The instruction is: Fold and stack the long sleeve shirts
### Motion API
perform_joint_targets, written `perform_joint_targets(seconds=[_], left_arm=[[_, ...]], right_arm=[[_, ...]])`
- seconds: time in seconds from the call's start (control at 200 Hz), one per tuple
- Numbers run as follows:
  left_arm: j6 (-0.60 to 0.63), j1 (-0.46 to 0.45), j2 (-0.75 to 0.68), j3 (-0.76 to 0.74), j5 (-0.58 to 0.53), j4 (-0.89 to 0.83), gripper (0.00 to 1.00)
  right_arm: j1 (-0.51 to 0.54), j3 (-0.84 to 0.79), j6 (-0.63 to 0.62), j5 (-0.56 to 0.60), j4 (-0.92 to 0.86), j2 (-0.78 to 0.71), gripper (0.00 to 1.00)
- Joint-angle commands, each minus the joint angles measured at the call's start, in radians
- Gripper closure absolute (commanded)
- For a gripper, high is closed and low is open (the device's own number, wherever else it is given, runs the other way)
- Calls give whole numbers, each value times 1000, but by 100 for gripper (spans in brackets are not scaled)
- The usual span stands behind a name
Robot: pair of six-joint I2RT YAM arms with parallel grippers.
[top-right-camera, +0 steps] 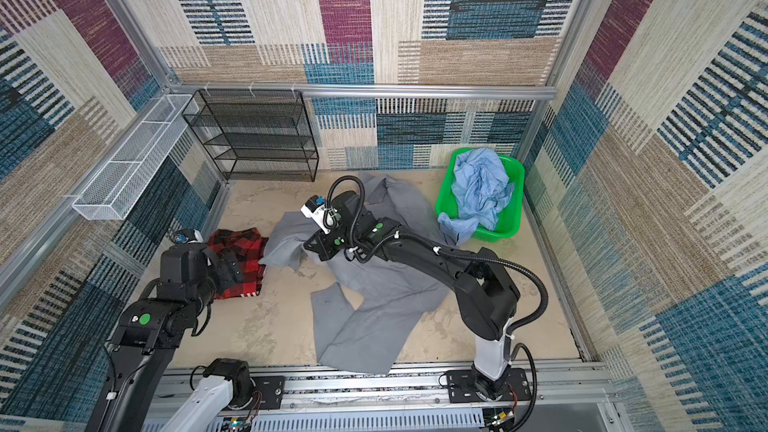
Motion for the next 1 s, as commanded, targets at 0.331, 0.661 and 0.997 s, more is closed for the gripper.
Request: perform_joint_targets(seconds=[0.331,0.661,0.997], left_arm=[[-81,-192,116,-26,155,4,17],[-190,-391,215,-113,102,76,18],[-311,-432,344,-222,35,441,0]], right_arm=[[-153,9,298,-348,182,216,100],[-209,166,276,-262,31,273,100],[-207,60,289,-372,120,158,100]])
